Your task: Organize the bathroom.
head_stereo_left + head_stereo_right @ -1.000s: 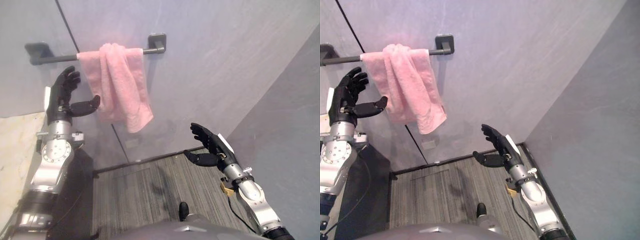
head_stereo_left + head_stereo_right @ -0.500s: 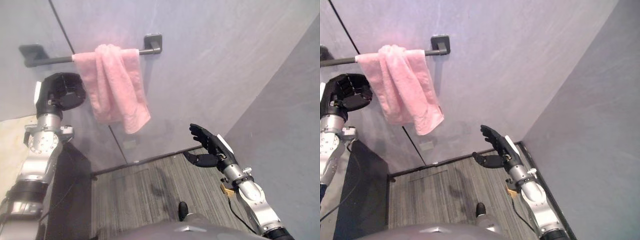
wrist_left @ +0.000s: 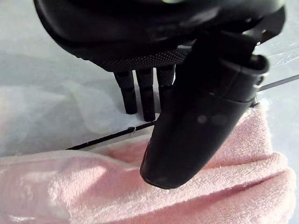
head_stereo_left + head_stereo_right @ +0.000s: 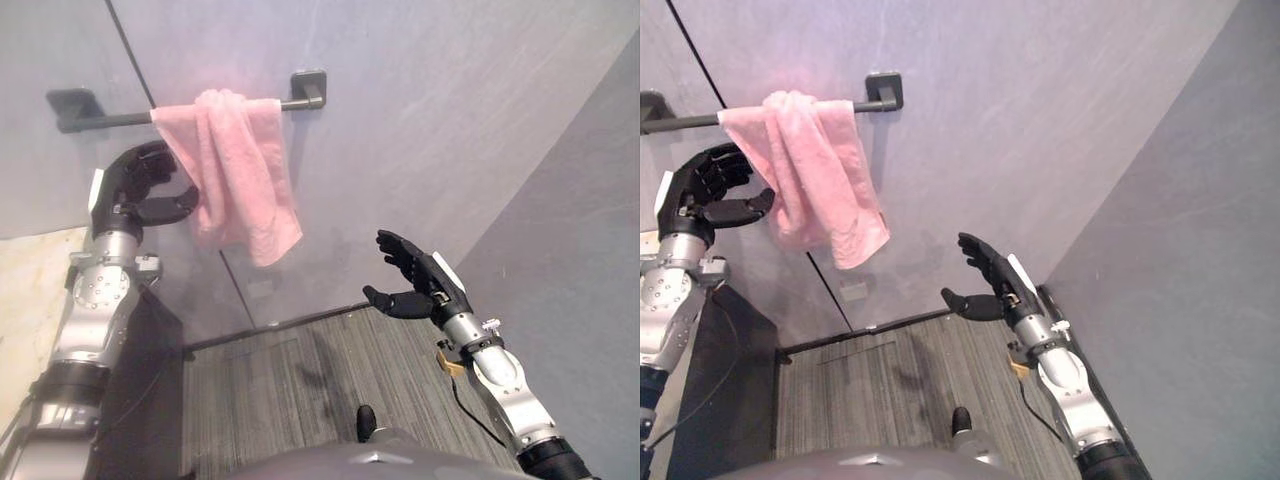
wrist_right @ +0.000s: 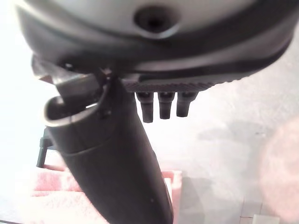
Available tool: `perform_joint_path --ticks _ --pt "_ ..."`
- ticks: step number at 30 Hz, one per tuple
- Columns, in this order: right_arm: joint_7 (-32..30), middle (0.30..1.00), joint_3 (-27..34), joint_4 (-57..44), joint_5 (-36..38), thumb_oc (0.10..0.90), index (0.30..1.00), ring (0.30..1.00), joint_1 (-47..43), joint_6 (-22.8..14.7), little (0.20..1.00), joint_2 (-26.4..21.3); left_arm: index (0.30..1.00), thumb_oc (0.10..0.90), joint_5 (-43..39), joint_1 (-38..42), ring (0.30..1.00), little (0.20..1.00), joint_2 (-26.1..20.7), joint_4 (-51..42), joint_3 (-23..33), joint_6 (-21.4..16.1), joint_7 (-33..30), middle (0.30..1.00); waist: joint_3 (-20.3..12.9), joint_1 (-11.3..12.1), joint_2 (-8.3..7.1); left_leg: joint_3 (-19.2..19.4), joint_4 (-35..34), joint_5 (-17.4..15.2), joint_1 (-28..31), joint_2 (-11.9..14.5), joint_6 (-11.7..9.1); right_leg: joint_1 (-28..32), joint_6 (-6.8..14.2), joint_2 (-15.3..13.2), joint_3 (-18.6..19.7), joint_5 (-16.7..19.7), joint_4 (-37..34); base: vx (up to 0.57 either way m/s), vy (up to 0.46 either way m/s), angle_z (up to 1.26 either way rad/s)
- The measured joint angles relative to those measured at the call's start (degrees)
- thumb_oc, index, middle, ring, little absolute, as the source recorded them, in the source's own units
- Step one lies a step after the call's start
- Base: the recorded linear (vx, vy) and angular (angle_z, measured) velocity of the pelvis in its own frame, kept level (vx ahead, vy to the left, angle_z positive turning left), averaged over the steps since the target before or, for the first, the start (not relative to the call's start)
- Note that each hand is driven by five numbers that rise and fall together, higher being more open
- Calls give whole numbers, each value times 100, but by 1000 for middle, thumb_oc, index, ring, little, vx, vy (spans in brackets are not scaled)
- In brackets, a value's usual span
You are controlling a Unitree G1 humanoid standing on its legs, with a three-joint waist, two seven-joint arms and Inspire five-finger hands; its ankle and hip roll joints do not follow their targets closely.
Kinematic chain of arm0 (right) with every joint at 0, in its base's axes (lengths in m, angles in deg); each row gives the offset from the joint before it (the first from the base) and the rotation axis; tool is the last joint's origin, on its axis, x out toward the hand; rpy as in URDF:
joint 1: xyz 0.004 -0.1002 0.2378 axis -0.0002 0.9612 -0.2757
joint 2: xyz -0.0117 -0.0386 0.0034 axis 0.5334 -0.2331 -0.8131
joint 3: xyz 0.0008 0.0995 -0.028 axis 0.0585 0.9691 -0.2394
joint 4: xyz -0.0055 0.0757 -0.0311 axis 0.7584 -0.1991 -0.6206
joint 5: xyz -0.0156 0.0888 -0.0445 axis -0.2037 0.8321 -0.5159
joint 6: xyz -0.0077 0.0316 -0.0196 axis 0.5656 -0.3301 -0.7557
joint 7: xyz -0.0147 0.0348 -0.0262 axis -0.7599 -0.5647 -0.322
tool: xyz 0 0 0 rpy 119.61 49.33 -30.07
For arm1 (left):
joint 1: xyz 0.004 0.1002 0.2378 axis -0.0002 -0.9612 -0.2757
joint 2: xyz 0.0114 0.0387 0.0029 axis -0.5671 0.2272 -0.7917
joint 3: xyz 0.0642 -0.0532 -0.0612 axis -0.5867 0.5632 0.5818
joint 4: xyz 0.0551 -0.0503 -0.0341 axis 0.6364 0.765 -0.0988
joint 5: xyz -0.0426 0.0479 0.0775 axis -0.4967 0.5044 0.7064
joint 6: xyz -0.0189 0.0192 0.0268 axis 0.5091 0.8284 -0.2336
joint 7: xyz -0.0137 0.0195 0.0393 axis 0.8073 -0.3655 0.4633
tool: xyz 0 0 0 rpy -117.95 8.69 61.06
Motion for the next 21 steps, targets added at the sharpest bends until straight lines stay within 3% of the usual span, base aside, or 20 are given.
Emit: perform_joint_path --ticks 12,17,21 --pt "-2 900 -56 1 -7 800 900 900 13 0 900 19 900 800 -91 -212 900 900 39 -440 20 145 270 900 -8 57 -12 -36 0 1 -7 1 0 12 -37 2 -27 73 34 -5 0 1" --pt "-3 900 -54 1 -13 800 900 900 27 1 900 26 900 800 -80 -245 900 900 40 -649 24 475 276 900 -12 72 -19 -30 -1 1 -10 2 1 11 27 -13 -40 -51 0 0 0 0" --pt "-11 900 -37 0 -47 800 900 900 67 3 900 24 900 800 -92 -573 900 900 40 -965 119 521 454 900 -12 84 -15 -44 2 1 -15 10 0 4 3 0 -49 -23 1 -28 20 0"
